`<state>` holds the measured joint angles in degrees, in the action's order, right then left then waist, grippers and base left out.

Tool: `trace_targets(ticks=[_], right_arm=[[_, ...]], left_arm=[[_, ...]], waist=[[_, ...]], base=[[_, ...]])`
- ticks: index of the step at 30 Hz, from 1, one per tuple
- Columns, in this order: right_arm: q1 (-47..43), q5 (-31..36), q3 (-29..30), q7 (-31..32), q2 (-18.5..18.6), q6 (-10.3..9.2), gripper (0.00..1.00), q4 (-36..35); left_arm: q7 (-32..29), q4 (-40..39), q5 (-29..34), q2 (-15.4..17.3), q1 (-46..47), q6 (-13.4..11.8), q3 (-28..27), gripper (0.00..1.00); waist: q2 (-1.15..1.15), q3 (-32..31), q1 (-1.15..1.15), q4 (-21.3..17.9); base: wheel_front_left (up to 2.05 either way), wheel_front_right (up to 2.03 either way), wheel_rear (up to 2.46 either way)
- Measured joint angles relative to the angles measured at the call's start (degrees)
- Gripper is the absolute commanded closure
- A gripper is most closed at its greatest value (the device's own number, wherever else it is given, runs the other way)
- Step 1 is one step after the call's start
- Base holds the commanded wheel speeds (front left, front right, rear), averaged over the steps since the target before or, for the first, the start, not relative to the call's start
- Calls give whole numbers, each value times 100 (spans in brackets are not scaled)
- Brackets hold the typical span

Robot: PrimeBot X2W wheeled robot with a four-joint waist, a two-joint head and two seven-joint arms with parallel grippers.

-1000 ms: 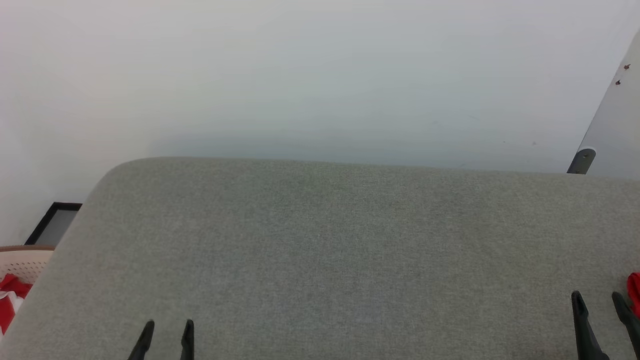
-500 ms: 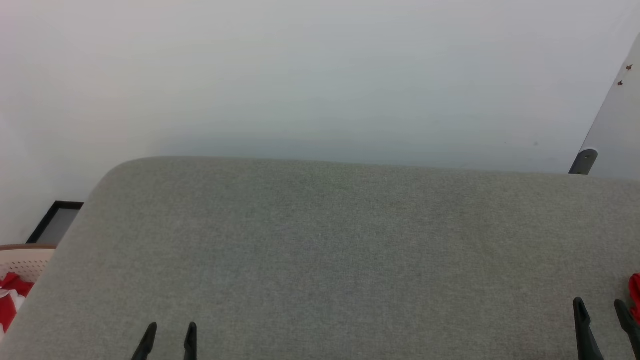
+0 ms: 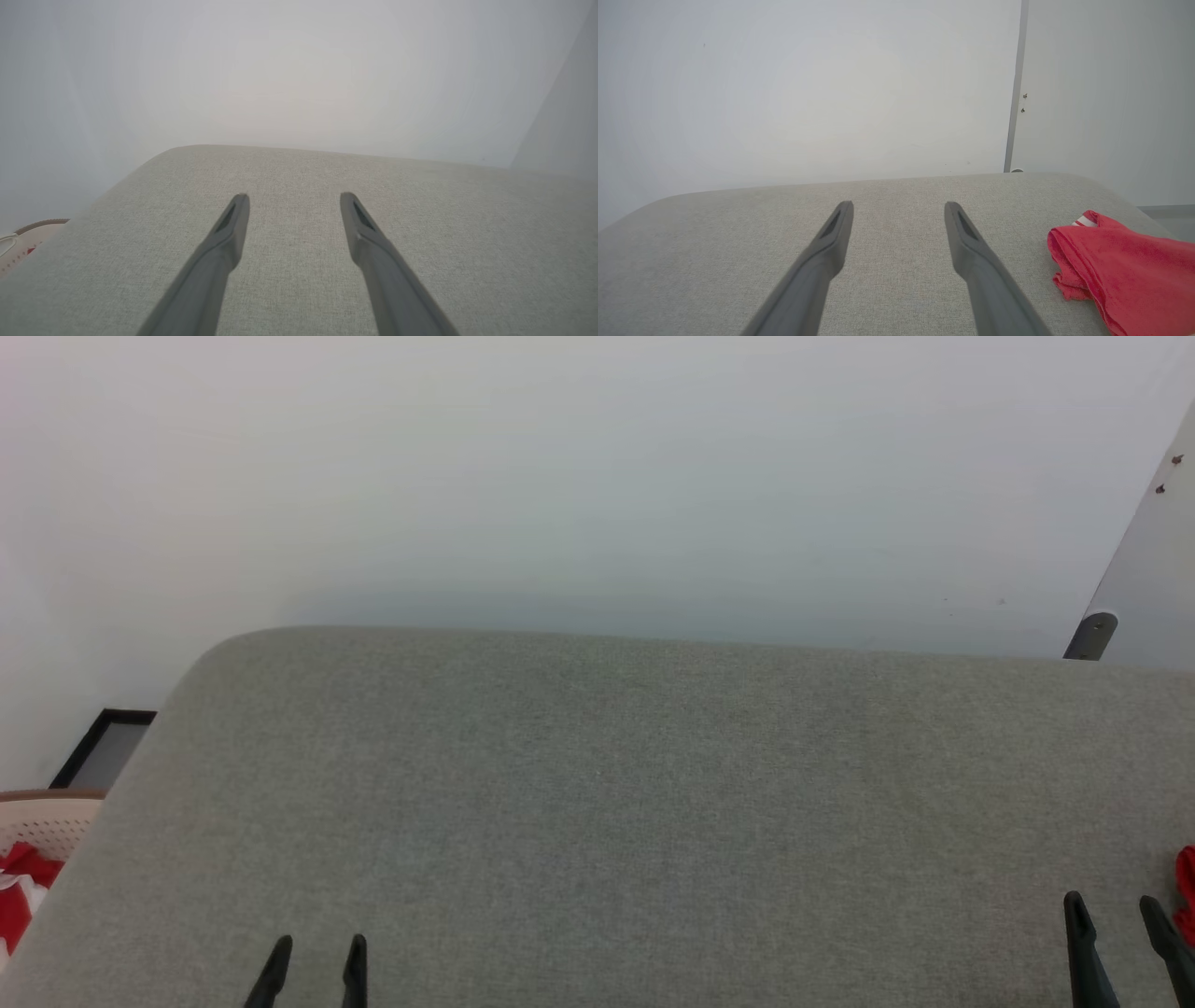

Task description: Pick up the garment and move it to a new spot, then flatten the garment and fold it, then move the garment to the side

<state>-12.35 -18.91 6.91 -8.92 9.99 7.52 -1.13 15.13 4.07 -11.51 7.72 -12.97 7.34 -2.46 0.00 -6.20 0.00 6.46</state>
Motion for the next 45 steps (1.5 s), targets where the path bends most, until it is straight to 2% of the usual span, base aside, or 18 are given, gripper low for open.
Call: trace_targets(ticks=[6, 7, 14, 30, 45], right_arm=[[5, -29, -45, -10, 0, 0, 0, -4], [6, -37, -54, -9, 1, 0, 100, -8], [-29, -105, -89, 37, -162, 0, 100, 374], [258, -1588, -82, 348, -276, 0, 100, 620], [578, -2766, -76, 593, -358, 0, 100, 806]], left_arm=[[0, -49, 44, -16, 8, 0, -24, 0], [-1, -98, 45, -30, 14, 0, -46, 100], [-35, 265, -22, -130, -122, -1, 14, 100], [-465, 430, -1701, -188, 237, -2, -42, 100], [-812, 548, -3020, -240, 577, -2, -109, 100]], waist=[[0, 0, 0, 0], [0, 0, 0, 0], [0, 6, 0, -6], [0, 87, 0, -88], [0, 162, 0, -165]], base=[[0, 0, 0], [0, 0, 0], [0, 0, 0], [0, 0, 0], [0, 0, 0]])
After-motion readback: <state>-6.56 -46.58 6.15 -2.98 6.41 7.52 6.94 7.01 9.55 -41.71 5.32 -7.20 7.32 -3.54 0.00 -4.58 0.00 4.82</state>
